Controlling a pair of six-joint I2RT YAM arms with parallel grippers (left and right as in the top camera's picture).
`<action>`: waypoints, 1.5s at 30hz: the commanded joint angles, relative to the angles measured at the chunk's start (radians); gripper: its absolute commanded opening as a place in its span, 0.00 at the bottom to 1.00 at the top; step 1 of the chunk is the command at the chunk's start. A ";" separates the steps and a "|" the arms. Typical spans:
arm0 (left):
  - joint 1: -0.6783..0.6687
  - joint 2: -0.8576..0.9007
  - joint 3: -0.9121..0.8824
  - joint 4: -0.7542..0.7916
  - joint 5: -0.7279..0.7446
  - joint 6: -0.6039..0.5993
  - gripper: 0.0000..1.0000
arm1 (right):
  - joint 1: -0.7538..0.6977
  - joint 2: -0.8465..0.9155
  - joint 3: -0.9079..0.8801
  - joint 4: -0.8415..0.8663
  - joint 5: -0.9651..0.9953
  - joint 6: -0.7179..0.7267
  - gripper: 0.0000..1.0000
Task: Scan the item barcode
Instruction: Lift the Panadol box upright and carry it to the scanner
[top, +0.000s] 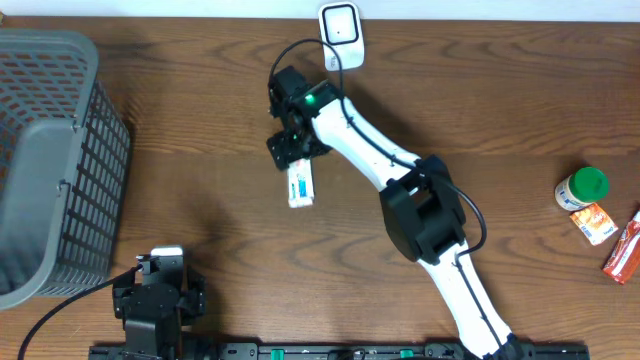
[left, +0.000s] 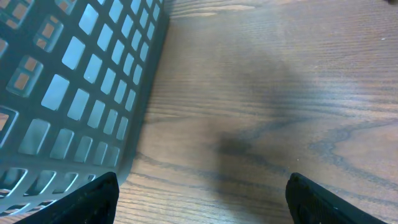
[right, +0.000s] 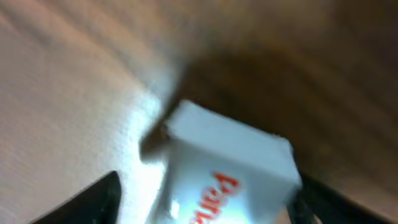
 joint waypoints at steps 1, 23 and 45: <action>0.003 -0.002 0.008 -0.002 -0.003 -0.009 0.86 | 0.019 0.074 -0.031 -0.050 0.048 0.029 0.61; 0.003 -0.002 0.008 -0.002 -0.003 -0.009 0.86 | -0.045 -0.074 0.026 -0.298 -0.328 -0.161 0.25; 0.003 -0.002 0.008 -0.002 -0.003 -0.009 0.86 | -0.226 -0.089 0.026 -0.367 -0.585 -0.342 0.25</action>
